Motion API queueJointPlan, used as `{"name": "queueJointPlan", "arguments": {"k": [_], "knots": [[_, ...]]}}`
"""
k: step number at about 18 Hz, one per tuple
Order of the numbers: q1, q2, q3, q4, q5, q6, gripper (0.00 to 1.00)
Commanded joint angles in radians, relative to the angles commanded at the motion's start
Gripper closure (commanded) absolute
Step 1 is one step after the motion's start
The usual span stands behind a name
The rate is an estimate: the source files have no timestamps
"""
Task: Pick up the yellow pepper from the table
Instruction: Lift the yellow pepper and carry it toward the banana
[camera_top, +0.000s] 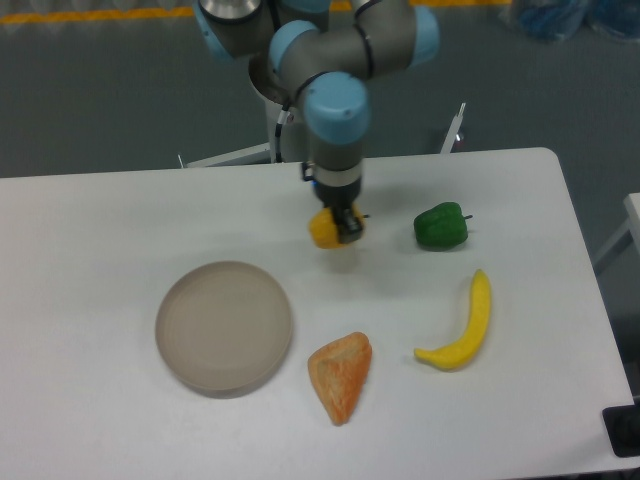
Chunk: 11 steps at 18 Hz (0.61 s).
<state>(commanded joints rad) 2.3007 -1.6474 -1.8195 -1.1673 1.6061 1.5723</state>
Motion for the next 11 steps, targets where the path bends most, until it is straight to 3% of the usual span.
{"name": "queueJointPlan", "arguments": {"k": [4, 9, 11], "knots": [[0.071, -0.075, 0.089, -0.003, -0.002, 0.003, 0.75], [0.075, -0.221, 0.273, -0.073, -0.011, 0.0, 0.79], [0.075, -0.251, 0.328, -0.12, -0.023, 0.0, 0.79]]}}
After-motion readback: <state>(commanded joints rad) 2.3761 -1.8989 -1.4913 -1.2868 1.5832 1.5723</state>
